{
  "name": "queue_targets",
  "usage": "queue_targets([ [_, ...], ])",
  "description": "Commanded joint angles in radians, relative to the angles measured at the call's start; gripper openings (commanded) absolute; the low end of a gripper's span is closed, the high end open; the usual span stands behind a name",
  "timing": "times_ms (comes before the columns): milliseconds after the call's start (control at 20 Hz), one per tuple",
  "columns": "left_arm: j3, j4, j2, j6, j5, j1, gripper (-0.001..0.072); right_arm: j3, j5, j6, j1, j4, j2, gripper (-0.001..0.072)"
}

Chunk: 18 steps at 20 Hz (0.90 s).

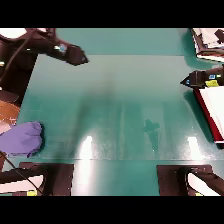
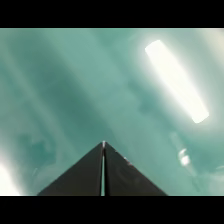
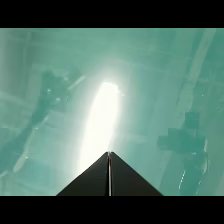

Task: Fold the shirts.

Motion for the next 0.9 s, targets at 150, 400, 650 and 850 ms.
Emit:
queue_targets([
  [150,-0.284,0.137,0.304,-0.011,-0.114,0.390,0.0031,0.001,0.023,0.000,0.001,0.000,0.000,0.0012],
  [400,-0.594,0.408,0.460,-0.143,-0.149,0.592,0.0033,0.001,0.023,-0.008,0.001,-0.002,0.000,0.0012],
  [650,-0.799,0.512,0.459,-0.185,-0.121,0.592,0.0708,0.001,0.022,-0.031,0.001,-0.001,0.000,0.0012],
  [850,-0.985,0.647,0.458,-0.237,-0.060,0.592,0.0708,0.001,0.021,-0.031,0.001,-0.001,0.000,0.0012],
])
